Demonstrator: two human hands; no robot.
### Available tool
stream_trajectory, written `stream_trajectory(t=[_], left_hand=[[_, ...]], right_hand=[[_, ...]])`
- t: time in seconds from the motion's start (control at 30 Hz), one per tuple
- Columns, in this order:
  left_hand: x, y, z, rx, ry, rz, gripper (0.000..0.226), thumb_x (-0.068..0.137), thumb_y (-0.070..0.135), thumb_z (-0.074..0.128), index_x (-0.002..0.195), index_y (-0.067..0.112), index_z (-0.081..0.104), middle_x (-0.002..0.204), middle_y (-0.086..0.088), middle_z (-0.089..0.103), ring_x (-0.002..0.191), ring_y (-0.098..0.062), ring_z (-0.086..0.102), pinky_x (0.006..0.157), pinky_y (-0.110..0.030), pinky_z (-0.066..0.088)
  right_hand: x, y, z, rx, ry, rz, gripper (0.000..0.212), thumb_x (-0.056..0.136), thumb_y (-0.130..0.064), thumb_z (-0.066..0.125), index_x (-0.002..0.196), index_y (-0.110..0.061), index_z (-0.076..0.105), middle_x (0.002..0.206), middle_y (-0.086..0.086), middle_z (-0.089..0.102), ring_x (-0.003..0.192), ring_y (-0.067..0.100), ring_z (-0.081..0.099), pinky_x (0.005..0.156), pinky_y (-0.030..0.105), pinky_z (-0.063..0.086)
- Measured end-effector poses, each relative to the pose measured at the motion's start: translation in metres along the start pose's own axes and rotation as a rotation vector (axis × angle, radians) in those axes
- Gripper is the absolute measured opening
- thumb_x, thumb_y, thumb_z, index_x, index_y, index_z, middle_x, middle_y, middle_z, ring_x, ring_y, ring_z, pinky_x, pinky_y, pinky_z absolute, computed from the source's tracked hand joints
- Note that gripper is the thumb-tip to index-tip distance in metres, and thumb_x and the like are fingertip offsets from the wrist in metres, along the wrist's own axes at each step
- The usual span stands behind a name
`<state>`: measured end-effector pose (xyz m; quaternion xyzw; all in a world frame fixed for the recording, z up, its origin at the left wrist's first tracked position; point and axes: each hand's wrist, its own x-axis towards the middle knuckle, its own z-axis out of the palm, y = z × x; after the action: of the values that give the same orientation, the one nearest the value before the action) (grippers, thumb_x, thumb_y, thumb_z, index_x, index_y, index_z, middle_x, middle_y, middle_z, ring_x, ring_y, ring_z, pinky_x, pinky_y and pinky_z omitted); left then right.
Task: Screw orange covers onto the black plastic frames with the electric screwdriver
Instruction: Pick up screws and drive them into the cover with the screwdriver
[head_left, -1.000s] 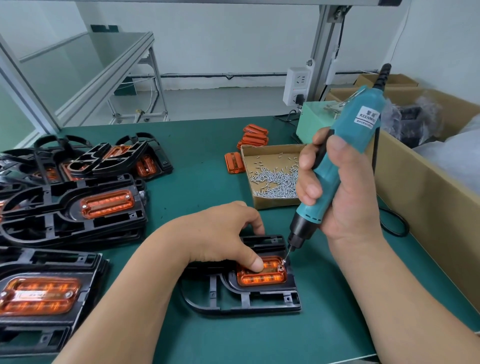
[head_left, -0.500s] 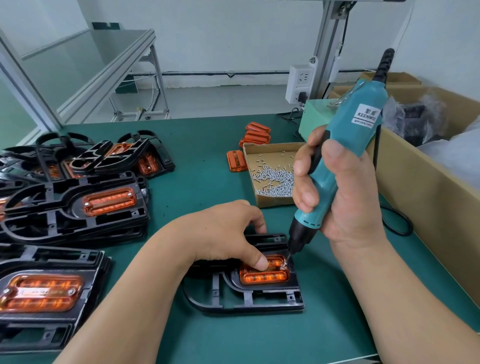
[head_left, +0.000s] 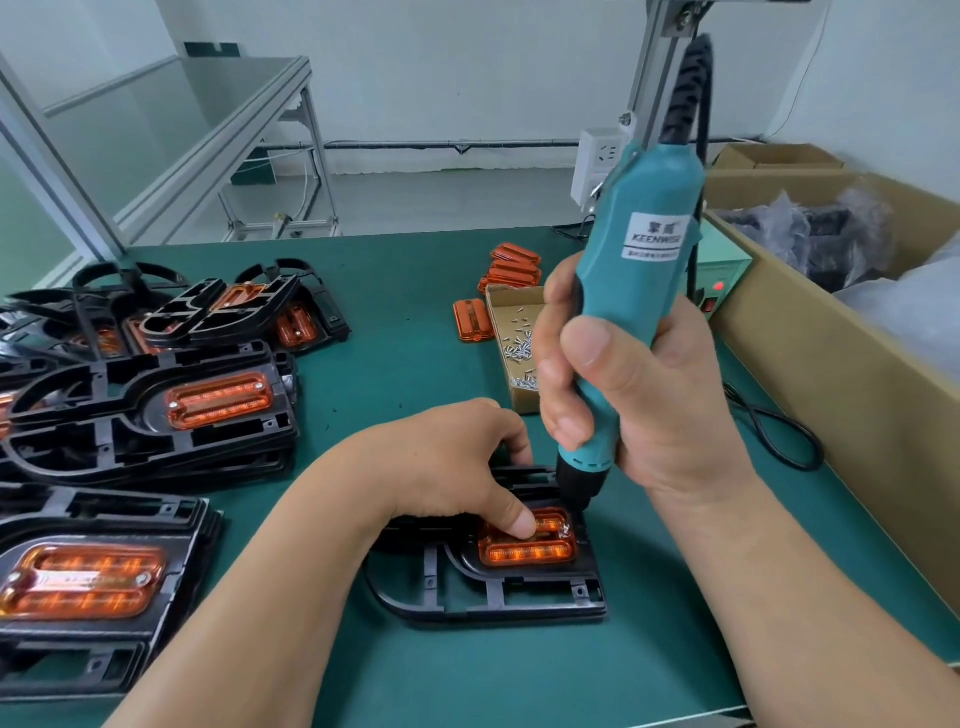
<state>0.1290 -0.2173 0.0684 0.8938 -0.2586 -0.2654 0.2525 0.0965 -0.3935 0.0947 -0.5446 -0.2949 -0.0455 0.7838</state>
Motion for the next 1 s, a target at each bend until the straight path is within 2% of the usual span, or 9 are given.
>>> stream_trajectory(t=[0.07, 0.2, 0.37, 0.57, 0.67, 0.87, 1.0], left_hand=[[-0.0005, 0.0002, -0.0003, 0.004, -0.006, -0.005, 0.061, 0.073, 0.046, 0.093, 0.123, 0.032, 0.061, 0.128, 0.01, 0.062, 0.123, -0.016, 0.06, 0.107, -0.046, 0.049], [-0.0014, 0.0007, -0.0003, 0.001, -0.016, -0.004, 0.064, 0.075, 0.044, 0.092, 0.128, 0.03, 0.059, 0.133, 0.009, 0.061, 0.127, -0.018, 0.058, 0.109, -0.046, 0.047], [-0.0026, 0.002, -0.0006, 0.009, -0.012, 0.0, 0.064, 0.076, 0.043, 0.092, 0.129, 0.029, 0.059, 0.133, 0.008, 0.061, 0.125, -0.018, 0.058, 0.108, -0.046, 0.048], [-0.003, 0.0025, -0.0013, 0.03, -0.016, 0.002, 0.068, 0.077, 0.046, 0.09, 0.134, 0.029, 0.057, 0.137, 0.007, 0.058, 0.128, -0.019, 0.056, 0.109, -0.046, 0.047], [-0.0023, 0.0011, -0.0011, 0.017, -0.017, -0.003, 0.063, 0.077, 0.046, 0.091, 0.129, 0.031, 0.059, 0.134, 0.01, 0.059, 0.126, -0.017, 0.057, 0.109, -0.046, 0.048], [0.0002, -0.0002, -0.0004, -0.001, -0.021, 0.012, 0.063, 0.076, 0.044, 0.092, 0.129, 0.032, 0.06, 0.136, 0.01, 0.059, 0.13, -0.018, 0.056, 0.111, -0.046, 0.046], [-0.0001, -0.0008, -0.0006, 0.031, -0.021, 0.021, 0.064, 0.077, 0.046, 0.09, 0.131, 0.033, 0.057, 0.137, 0.01, 0.058, 0.129, -0.018, 0.056, 0.11, -0.046, 0.046]], right_hand=[[-0.0003, 0.0018, 0.0014, -0.003, -0.044, 0.009, 0.032, 0.094, -0.034, 0.077, 0.111, -0.013, 0.06, 0.066, 0.022, 0.045, 0.041, 0.018, 0.047, 0.047, 0.026, 0.045], [0.001, 0.0037, 0.001, 0.056, -0.089, 0.057, 0.035, 0.094, -0.033, 0.078, 0.114, -0.011, 0.06, 0.071, 0.011, 0.057, 0.042, 0.015, 0.049, 0.046, 0.026, 0.044], [-0.0007, 0.0032, -0.0017, 0.087, -0.127, 0.058, 0.033, 0.095, -0.028, 0.078, 0.114, -0.009, 0.058, 0.072, 0.012, 0.059, 0.042, 0.014, 0.05, 0.048, 0.024, 0.045], [-0.0013, 0.0046, -0.0044, 0.025, -0.136, 0.035, 0.033, 0.097, -0.029, 0.076, 0.12, -0.013, 0.06, 0.085, 0.015, 0.069, 0.044, 0.017, 0.054, 0.05, 0.026, 0.048], [-0.0012, 0.0057, -0.0052, 0.0, -0.124, 0.021, 0.035, 0.097, -0.032, 0.075, 0.121, -0.012, 0.06, 0.089, 0.02, 0.071, 0.043, 0.019, 0.054, 0.052, 0.025, 0.048], [-0.0015, 0.0064, -0.0059, 0.039, -0.039, 0.0, 0.041, 0.095, -0.037, 0.076, 0.121, -0.009, 0.062, 0.089, 0.011, 0.071, 0.042, 0.016, 0.054, 0.044, 0.026, 0.044], [0.0018, 0.0036, -0.0043, 0.101, -0.175, -0.023, 0.041, 0.094, -0.032, 0.077, 0.124, -0.007, 0.062, 0.085, 0.012, 0.07, 0.042, 0.017, 0.054, 0.043, 0.026, 0.043]])
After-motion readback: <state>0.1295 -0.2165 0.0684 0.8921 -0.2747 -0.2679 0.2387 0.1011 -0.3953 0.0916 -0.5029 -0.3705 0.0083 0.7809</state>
